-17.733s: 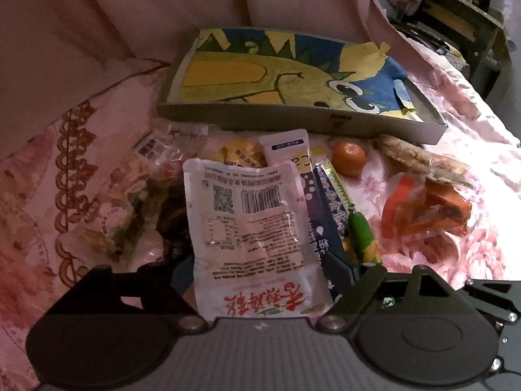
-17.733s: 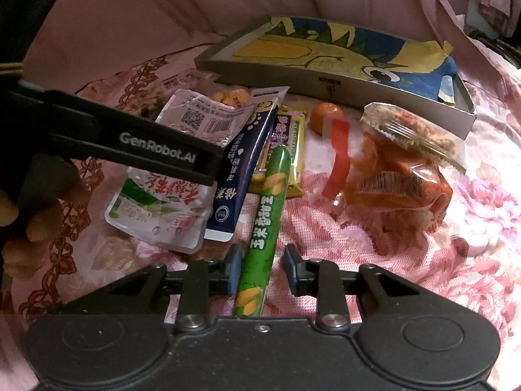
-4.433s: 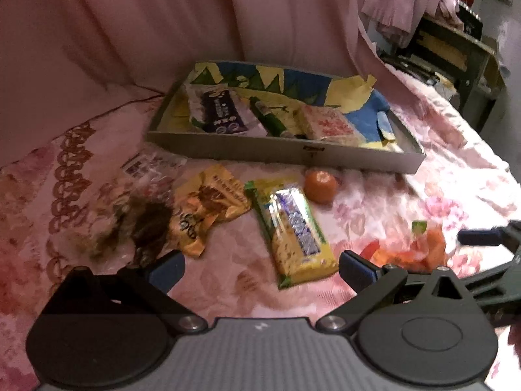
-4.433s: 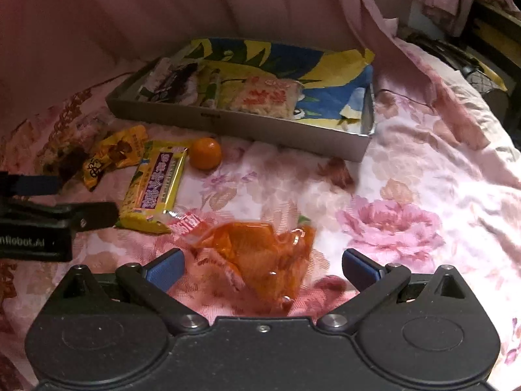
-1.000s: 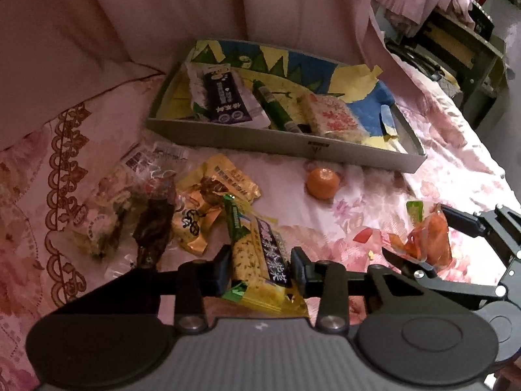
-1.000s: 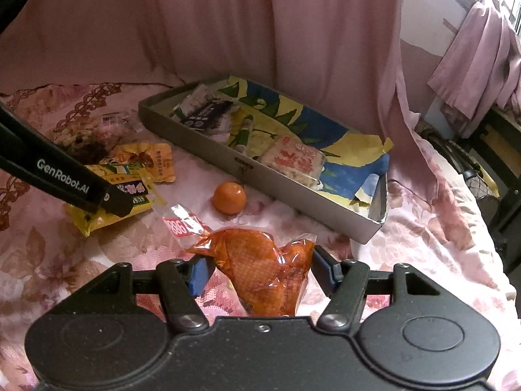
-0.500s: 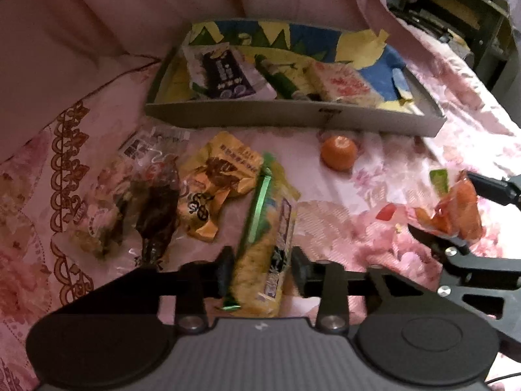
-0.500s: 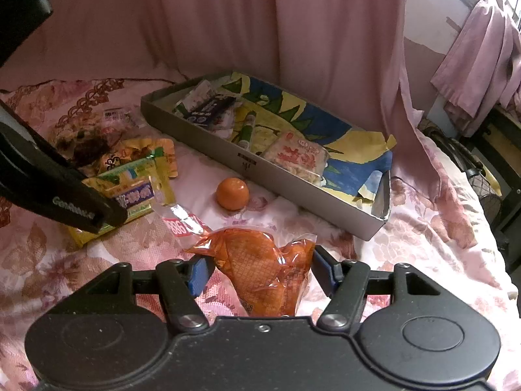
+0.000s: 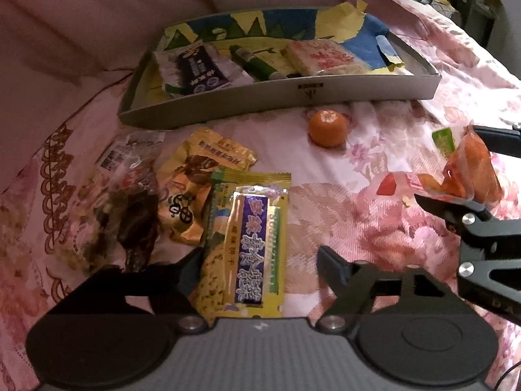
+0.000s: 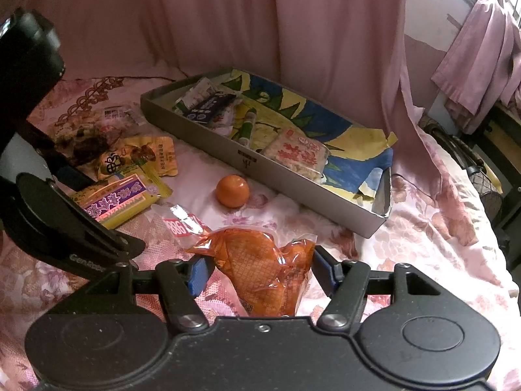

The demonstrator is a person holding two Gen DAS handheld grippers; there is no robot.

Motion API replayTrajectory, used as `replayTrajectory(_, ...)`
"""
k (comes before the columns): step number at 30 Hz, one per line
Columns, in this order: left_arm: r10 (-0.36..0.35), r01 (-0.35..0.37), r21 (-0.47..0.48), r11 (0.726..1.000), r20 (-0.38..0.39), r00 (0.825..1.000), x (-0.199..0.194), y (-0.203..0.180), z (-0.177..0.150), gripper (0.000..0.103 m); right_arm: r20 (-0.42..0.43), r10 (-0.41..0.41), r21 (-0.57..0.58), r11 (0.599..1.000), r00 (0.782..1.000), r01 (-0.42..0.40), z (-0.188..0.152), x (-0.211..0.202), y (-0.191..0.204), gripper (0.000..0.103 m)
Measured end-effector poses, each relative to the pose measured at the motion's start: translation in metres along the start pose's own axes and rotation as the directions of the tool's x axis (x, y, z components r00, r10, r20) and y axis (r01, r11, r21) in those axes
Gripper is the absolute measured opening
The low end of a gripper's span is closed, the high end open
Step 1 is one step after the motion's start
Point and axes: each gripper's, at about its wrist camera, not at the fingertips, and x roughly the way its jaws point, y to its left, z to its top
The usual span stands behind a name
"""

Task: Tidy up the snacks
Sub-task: 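Carry the jelly bag and wafer bar into the tray and open both tools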

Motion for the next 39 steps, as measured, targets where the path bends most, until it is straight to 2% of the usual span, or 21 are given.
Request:
replayTrajectory(2, -0.001, 0.001, -0.006, 1.000, 0.007, 1.000, -0.002, 0.002, 0.001, 0.054, 0.001, -0.001, 0.002, 1.000, 1.000, 0.001, 0.000, 0.000, 0.000, 0.066)
replayTrajectory(9, -0.066, 0.069, -0.124, 0.990, 0.023, 0.998, -0.008, 0.018, 0.003, 0.053, 0.005, -0.003, 0.005, 1.000, 1.000, 0.003, 0.000, 0.000, -0.001, 0.066)
replayTrajectory(14, -0.090, 0.110, -0.184, 0.977, 0.114, 0.989, -0.027, 0.030, 0.007, 0.053, 0.038, -0.012, 0.019, 1.000, 0.999, 0.011, 0.001, -0.004, -0.004, 0.066)
replayTrajectory(19, -0.102, 0.165, -0.240, 0.957, 0.256, 0.961, -0.041, 0.042, 0.025, 0.053, 0.126, -0.030, 0.048, 0.999, 0.992, 0.024, 0.014, -0.008, -0.013, 0.066)
replayTrajectory(25, -0.046, 0.151, -0.233, 0.961, 0.403, 0.914, -0.041, 0.059, 0.067, 0.053, 0.252, -0.099, 0.171, 0.984, 0.963, 0.057, 0.045, 0.005, -0.037, 0.067)
replayTrajectory(29, -0.019, 0.145, -0.256, 0.956, 0.438, 0.899, -0.027, 0.071, 0.093, 0.053, 0.263, -0.115, 0.263, 0.964, 0.958, 0.044, 0.067, 0.029, -0.053, 0.067)
replayTrajectory(35, -0.019, 0.166, -0.273, 0.948, 0.472, 0.882, 0.007, 0.086, 0.118, 0.053, 0.220, -0.139, 0.316, 0.947, 0.966, 0.064, 0.089, 0.075, -0.063, 0.067)
replayTrajectory(39, -0.021, 0.170, -0.277, 0.946, 0.469, 0.883, 0.026, 0.097, 0.119, 0.053, 0.188, -0.161, 0.343, 0.935, 0.969, 0.089, 0.098, 0.102, -0.068, 0.067)
